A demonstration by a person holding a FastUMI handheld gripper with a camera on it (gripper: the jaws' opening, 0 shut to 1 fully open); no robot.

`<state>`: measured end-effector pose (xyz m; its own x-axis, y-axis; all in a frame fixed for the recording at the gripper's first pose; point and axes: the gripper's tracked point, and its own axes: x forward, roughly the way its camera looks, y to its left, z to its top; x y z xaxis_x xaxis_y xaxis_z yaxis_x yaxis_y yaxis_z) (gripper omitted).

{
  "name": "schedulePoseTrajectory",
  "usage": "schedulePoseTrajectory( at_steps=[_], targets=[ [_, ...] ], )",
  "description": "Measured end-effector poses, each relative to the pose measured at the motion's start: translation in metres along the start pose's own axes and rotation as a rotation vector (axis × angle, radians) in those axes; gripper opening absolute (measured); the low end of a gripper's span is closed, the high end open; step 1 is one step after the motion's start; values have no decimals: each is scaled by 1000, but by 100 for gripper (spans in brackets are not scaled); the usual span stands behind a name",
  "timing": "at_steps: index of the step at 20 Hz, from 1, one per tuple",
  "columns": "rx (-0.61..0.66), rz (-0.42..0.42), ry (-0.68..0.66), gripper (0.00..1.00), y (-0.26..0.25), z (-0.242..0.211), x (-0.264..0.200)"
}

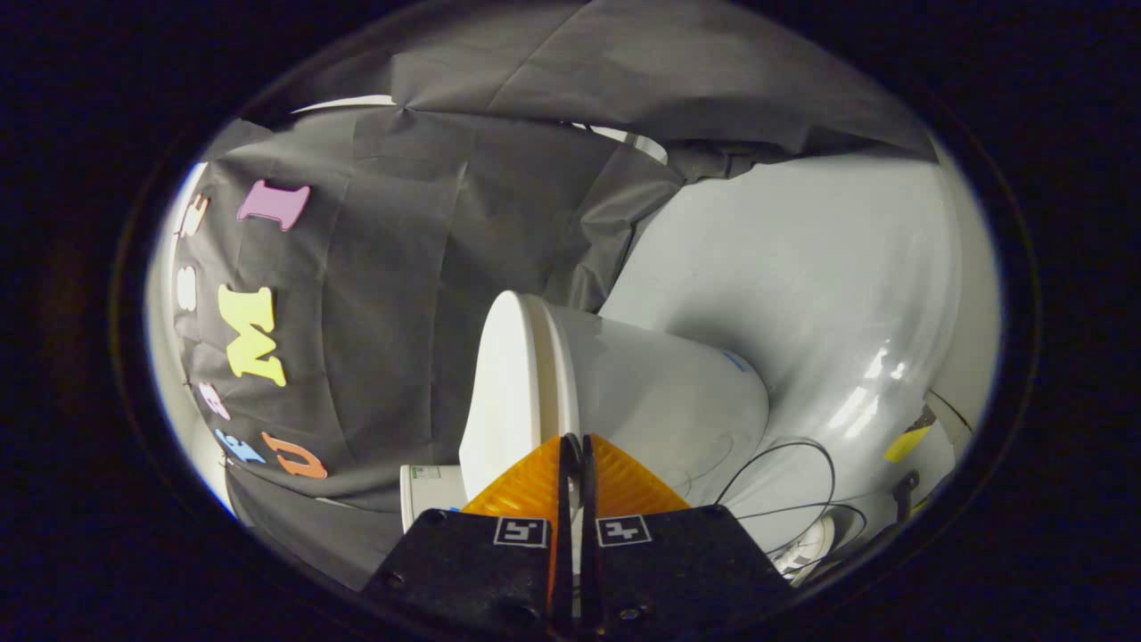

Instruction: Open the toilet lid.

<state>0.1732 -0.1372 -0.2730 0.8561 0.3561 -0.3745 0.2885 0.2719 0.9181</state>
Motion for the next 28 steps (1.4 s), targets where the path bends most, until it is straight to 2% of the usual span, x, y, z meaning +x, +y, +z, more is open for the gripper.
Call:
schedulePoseTrajectory(
  at_steps=[6,28],
  targets=[
    [9,-11,1,5,6,-4,-1],
    [-218,-21,-85,4,73,-14,-35]
  ],
)
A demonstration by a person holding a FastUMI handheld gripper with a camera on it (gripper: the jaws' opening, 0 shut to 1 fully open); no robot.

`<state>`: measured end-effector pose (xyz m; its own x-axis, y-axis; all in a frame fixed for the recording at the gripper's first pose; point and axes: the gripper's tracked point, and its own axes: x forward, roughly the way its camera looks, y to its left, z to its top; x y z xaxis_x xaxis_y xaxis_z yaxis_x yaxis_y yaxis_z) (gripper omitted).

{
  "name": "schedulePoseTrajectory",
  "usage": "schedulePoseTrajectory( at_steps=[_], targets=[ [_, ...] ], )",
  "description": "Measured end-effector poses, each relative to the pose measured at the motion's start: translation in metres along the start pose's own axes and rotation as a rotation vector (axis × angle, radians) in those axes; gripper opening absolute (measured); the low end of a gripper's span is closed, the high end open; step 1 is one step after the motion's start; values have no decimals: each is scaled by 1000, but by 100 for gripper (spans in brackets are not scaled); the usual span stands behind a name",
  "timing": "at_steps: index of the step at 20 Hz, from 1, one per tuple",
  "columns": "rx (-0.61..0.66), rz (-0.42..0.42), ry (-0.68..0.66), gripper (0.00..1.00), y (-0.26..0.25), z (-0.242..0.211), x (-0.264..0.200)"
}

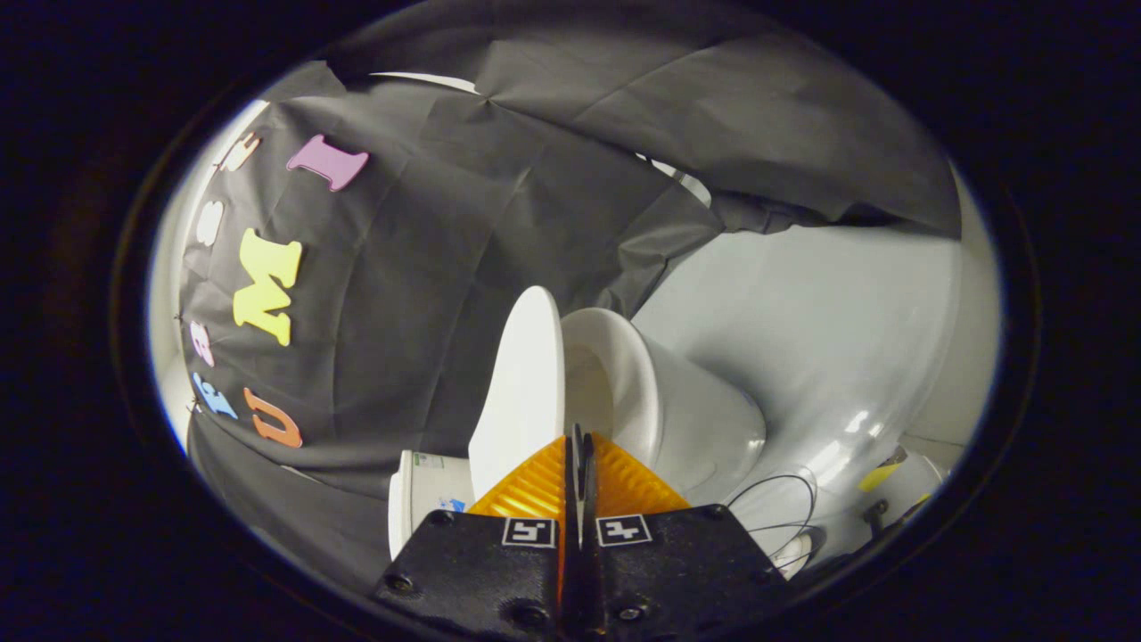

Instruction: Open the toilet lid.

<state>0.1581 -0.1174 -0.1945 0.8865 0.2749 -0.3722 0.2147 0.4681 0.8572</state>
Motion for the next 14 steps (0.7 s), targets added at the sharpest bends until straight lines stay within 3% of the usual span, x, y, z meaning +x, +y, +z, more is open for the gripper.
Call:
schedulePoseTrajectory(
  at_steps=[6,14],
  targets=[
    [-82,-33,-22,4,13,2,-6],
    [-70,-2,-25,4,29,3,-13]
  ],
)
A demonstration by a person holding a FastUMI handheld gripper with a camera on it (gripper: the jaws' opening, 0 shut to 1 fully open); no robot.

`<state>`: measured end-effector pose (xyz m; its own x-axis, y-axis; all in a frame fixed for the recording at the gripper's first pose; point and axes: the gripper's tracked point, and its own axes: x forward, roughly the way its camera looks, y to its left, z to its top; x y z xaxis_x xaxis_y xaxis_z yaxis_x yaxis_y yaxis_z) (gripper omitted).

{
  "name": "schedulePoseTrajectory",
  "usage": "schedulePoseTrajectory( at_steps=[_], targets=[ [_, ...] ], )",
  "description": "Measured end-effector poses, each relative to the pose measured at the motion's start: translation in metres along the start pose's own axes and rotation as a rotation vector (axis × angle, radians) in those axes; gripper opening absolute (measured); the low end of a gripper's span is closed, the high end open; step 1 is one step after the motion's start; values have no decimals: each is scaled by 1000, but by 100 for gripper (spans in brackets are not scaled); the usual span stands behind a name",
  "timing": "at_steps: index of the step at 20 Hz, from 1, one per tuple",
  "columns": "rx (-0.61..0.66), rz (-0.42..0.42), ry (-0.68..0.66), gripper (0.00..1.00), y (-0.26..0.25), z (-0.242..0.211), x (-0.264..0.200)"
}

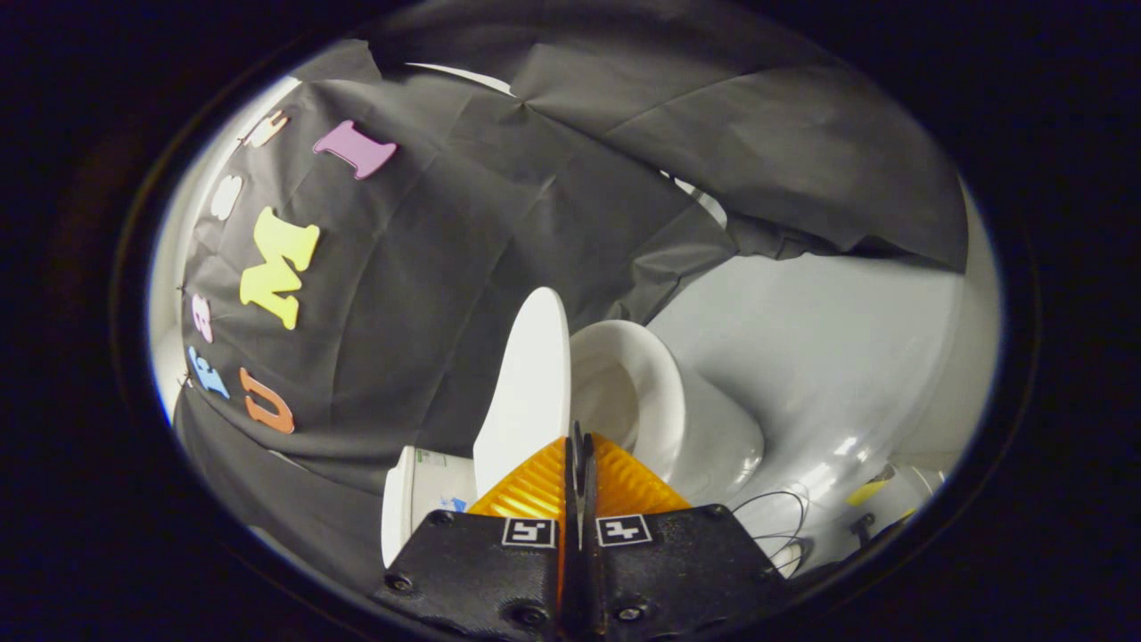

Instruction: Open the toilet lid.

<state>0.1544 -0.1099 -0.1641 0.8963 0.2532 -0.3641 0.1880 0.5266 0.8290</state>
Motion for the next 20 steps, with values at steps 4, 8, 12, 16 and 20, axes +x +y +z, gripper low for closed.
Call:
schedulePoseTrajectory(
  at_steps=[4,8,12,16,20],
  targets=[
    [5,29,-4,4,13,2,-5],
    [-21,54,-14,4,30,2,-10],
    [-49,81,-22,4,51,1,-15],
    [-85,98,-33,5,71,-1,-21],
    [-124,114,-48,6,89,-3,-26]
  ],
)
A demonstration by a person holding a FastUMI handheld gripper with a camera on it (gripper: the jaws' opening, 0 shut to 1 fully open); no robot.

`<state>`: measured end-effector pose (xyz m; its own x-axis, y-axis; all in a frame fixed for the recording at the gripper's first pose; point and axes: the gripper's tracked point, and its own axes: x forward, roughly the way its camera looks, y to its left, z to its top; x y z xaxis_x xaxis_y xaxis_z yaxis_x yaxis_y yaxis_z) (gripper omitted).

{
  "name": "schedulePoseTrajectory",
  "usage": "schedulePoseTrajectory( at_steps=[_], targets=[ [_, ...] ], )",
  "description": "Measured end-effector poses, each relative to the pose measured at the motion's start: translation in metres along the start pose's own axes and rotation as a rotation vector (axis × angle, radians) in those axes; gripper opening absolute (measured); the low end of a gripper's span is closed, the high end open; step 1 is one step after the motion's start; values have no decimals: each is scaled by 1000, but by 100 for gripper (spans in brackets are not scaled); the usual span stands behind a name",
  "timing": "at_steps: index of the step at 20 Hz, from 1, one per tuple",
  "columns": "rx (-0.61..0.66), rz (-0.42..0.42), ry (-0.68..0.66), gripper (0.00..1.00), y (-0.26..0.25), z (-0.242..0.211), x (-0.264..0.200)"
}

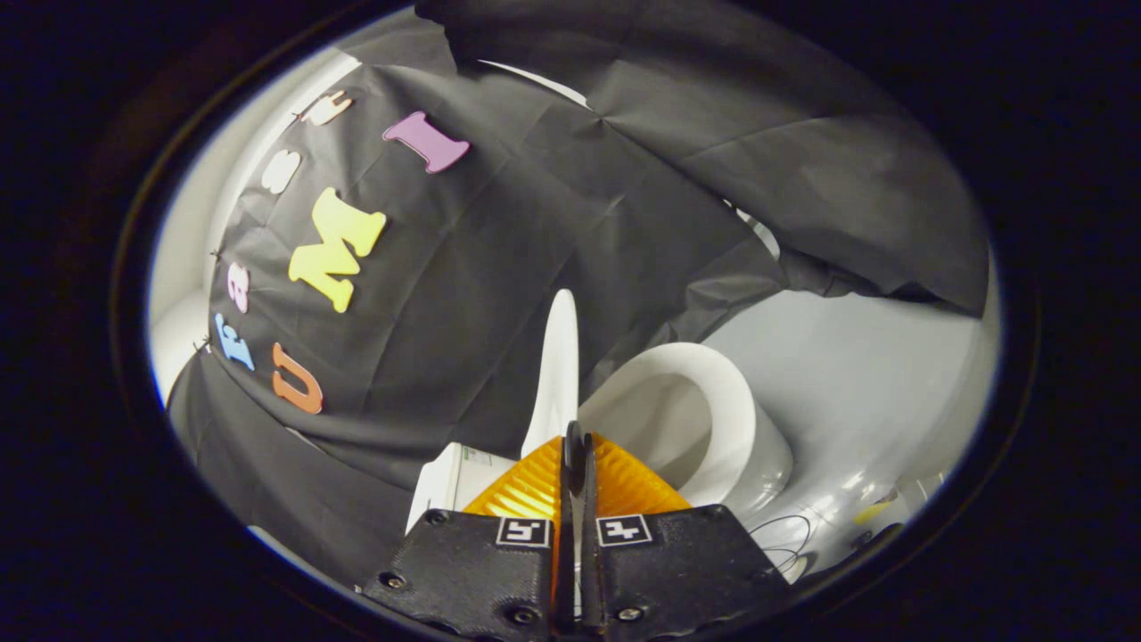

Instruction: Open the toilet lid.

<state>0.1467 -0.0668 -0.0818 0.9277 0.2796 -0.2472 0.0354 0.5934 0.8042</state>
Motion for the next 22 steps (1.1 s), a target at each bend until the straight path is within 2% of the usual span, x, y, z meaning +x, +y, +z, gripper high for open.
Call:
schedulePoseTrajectory(
  at_steps=[8,22],
  targets=[
    [-88,24,-15,7,42,-4,-5],
    [-155,68,-27,7,96,-9,-6]
  ],
)
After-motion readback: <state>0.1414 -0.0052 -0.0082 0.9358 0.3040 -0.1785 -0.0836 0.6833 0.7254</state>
